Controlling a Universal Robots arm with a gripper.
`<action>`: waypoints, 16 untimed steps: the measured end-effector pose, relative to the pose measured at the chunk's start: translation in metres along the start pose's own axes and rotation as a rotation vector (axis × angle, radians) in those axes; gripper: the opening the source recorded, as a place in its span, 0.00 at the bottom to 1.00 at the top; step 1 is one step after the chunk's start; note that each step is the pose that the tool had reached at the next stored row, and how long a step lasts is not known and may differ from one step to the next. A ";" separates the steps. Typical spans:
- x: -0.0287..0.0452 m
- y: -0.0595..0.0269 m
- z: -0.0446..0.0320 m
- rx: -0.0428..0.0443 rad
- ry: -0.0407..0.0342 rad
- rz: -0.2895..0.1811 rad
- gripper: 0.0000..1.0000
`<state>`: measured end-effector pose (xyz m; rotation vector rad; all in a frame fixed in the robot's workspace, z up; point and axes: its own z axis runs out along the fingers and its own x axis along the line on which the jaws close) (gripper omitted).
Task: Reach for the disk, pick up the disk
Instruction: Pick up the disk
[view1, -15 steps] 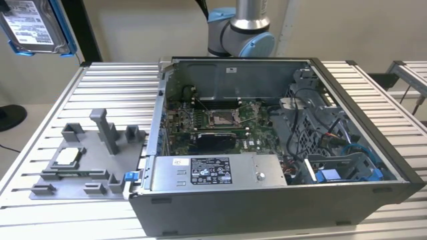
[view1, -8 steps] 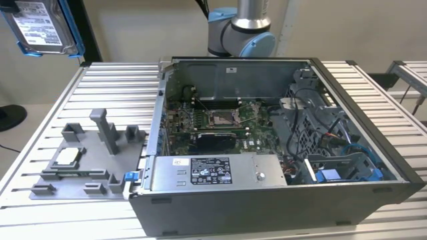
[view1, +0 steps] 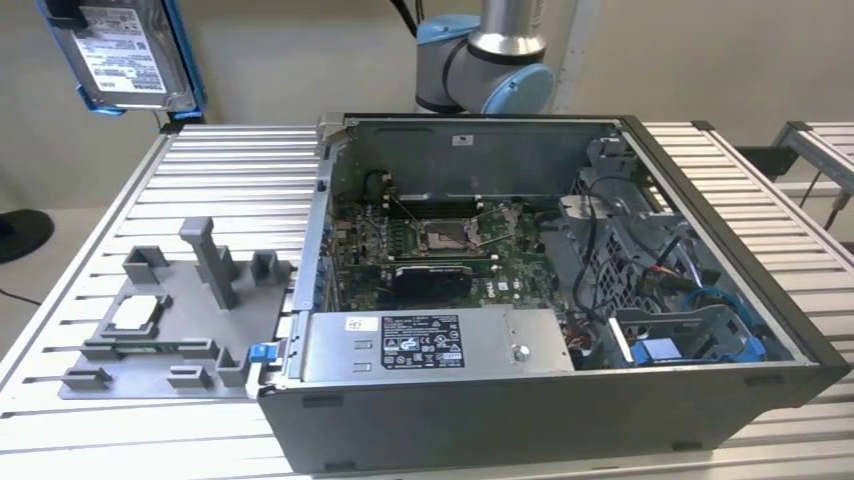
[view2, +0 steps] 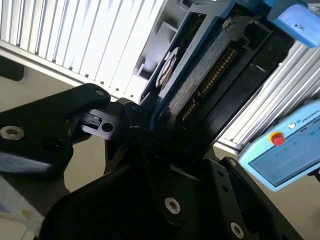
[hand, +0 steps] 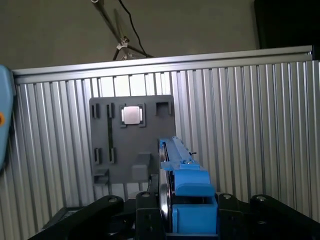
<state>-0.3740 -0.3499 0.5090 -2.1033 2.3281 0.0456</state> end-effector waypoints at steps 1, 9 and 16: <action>-0.0005 -0.0046 0.0002 0.0000 0.0000 0.000 0.00; -0.0042 -0.0421 0.0024 -0.0002 0.0001 -0.004 0.00; -0.0068 -0.0678 0.0040 -0.0003 0.0002 -0.007 0.00</action>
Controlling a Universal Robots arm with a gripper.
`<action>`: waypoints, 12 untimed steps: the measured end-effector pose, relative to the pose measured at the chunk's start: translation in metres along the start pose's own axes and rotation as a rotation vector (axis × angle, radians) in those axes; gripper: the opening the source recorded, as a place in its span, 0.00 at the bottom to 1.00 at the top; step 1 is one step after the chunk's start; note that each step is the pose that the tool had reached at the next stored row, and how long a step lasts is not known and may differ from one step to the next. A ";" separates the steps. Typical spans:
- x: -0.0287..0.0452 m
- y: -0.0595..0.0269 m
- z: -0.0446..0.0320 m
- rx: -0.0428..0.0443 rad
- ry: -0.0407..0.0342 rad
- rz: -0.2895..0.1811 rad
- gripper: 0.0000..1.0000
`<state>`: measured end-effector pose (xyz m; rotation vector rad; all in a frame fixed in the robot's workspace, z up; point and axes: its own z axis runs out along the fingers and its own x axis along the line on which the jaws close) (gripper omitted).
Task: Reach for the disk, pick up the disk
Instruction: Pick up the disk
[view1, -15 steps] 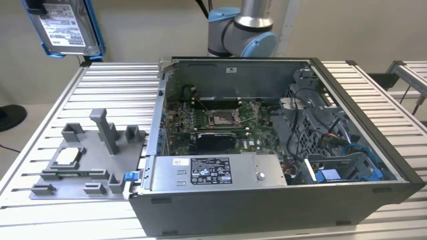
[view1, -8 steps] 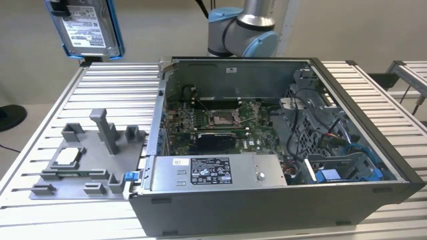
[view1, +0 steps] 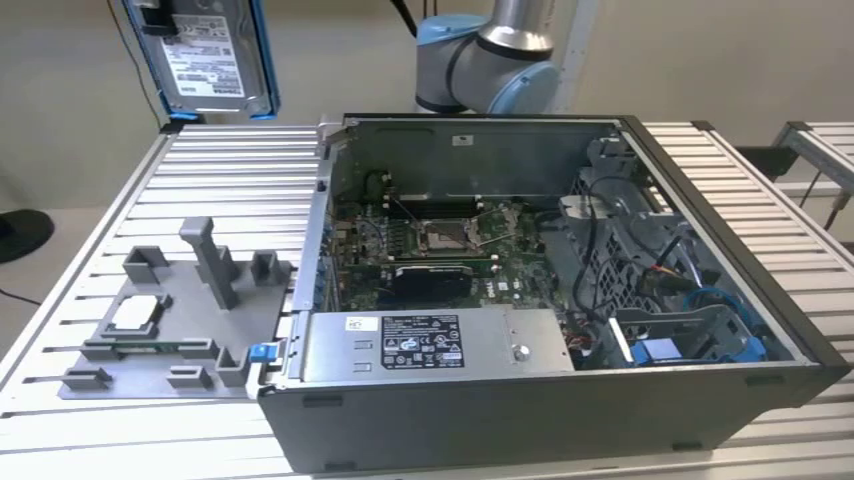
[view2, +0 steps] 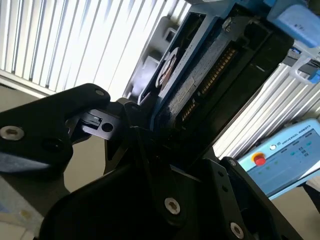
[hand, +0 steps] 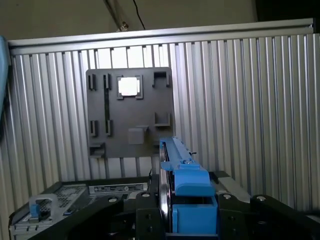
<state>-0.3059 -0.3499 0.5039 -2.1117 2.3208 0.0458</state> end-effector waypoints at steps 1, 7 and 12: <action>-0.0003 -0.0034 0.0002 0.0000 0.0000 0.000 0.00; -0.0021 -0.0228 0.0014 0.0000 0.0000 -0.003 0.00; -0.0035 -0.0383 0.0025 0.0000 0.0000 -0.005 0.00</action>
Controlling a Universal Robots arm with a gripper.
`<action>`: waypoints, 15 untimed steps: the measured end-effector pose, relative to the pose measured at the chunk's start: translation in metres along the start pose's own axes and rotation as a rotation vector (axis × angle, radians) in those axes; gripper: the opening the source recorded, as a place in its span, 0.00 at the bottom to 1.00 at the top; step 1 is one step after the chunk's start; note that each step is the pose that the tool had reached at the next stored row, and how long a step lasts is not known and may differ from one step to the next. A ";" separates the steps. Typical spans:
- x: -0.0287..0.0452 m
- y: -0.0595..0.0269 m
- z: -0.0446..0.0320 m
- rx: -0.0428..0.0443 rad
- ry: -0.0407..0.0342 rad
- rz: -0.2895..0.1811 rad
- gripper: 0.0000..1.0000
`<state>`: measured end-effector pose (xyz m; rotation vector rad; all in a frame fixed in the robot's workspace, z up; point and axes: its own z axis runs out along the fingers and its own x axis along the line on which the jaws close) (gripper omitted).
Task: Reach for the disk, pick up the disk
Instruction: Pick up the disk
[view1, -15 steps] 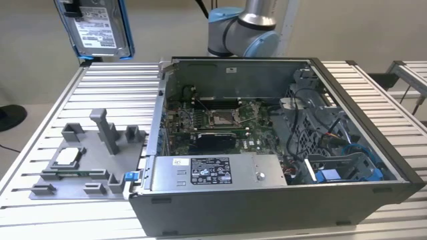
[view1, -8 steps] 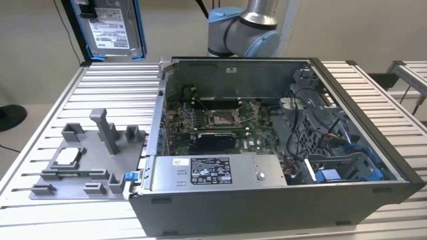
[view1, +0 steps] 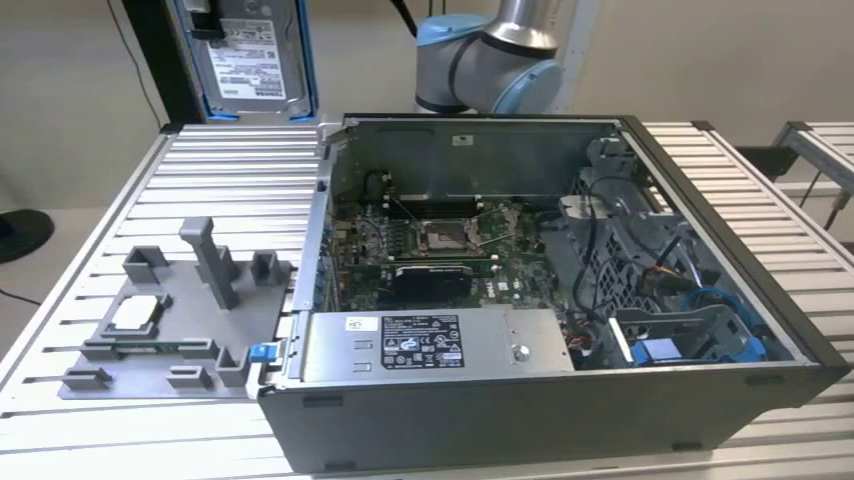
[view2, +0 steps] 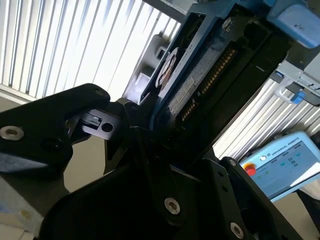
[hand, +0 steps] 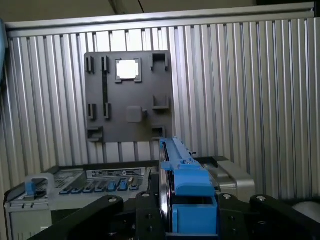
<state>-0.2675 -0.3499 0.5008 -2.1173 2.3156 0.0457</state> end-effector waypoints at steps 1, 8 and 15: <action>-0.0003 -0.0031 0.0002 -0.0001 0.0000 0.000 0.00; -0.0023 -0.0255 0.0010 0.0000 0.0001 -0.003 0.00; -0.0042 -0.0477 0.0016 -0.0001 0.0001 -0.005 0.00</action>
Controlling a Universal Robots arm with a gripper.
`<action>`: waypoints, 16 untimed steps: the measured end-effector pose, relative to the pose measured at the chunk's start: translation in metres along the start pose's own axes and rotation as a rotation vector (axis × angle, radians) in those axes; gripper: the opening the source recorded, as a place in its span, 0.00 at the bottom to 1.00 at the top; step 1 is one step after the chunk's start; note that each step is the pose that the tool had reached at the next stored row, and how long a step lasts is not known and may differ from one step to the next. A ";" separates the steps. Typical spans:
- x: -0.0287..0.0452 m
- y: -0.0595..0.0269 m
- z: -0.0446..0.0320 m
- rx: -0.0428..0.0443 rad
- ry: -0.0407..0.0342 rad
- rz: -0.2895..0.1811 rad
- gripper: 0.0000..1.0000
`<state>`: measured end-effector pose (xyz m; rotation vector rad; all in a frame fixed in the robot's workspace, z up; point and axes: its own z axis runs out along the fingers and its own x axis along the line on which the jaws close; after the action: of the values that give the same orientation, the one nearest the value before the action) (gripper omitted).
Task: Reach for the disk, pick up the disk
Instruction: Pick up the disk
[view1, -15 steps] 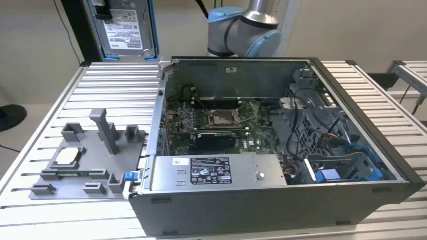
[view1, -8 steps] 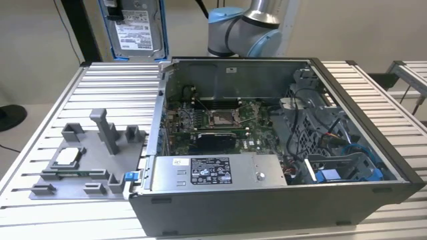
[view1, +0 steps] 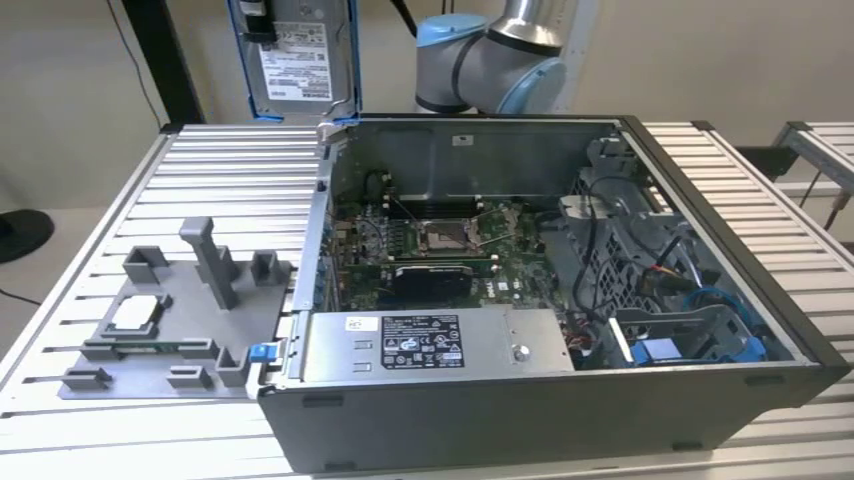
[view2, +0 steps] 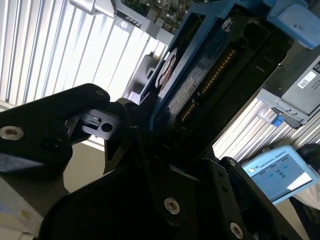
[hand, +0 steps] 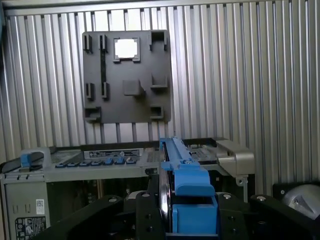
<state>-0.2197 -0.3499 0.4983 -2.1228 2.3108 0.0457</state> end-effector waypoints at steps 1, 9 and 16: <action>-0.0003 -0.0032 0.0001 0.0000 -0.0001 0.000 0.00; -0.0023 -0.0276 0.0007 -0.0001 0.0000 -0.003 0.00; -0.0040 -0.0480 0.0012 -0.0001 0.0001 -0.004 0.00</action>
<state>-0.1715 -0.3499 0.4963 -2.1280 2.3062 0.0458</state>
